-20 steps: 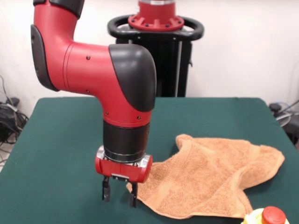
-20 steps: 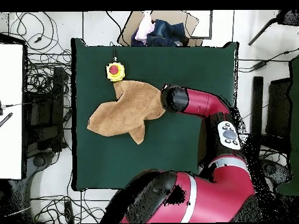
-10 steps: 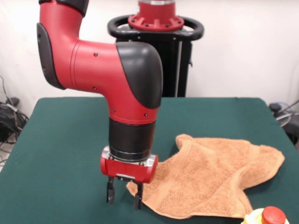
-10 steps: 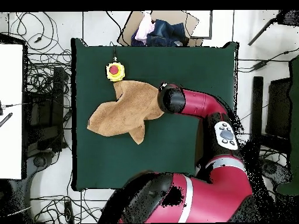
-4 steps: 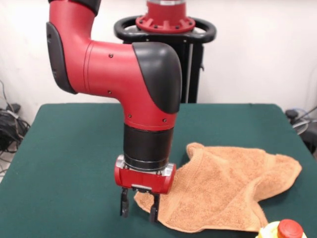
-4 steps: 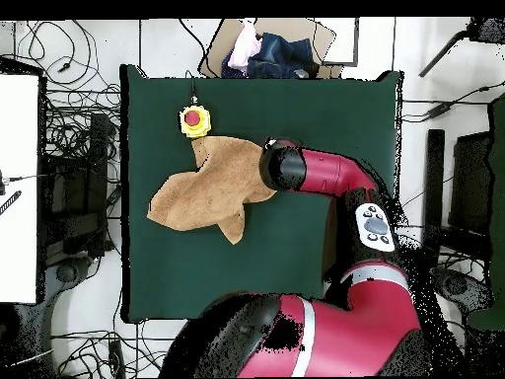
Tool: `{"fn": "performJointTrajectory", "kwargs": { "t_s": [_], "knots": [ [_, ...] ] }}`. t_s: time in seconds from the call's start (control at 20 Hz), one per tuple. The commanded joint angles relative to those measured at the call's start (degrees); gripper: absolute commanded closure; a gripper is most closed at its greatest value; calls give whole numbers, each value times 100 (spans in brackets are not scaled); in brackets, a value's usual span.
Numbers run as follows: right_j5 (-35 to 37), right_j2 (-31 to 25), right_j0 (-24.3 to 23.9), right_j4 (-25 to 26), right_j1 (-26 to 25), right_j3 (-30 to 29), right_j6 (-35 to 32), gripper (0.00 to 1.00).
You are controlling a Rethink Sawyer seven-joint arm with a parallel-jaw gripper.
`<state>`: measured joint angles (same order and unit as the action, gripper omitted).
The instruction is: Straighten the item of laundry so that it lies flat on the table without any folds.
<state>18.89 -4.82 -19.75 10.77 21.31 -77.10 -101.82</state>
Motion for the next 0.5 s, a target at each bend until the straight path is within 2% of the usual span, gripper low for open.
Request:
{"fn": "performJointTrajectory", "kwargs": {
  "t_s": [0.05, 0.2, 0.5],
  "knots": [
    [164, -263, -40, 39, -109, -413, -443, 0],
    [735, -406, -168, -173, -232, -333, -335, 0],
    [984, -443, -208, -214, -152, -359, -295, 0]
  ]
}}
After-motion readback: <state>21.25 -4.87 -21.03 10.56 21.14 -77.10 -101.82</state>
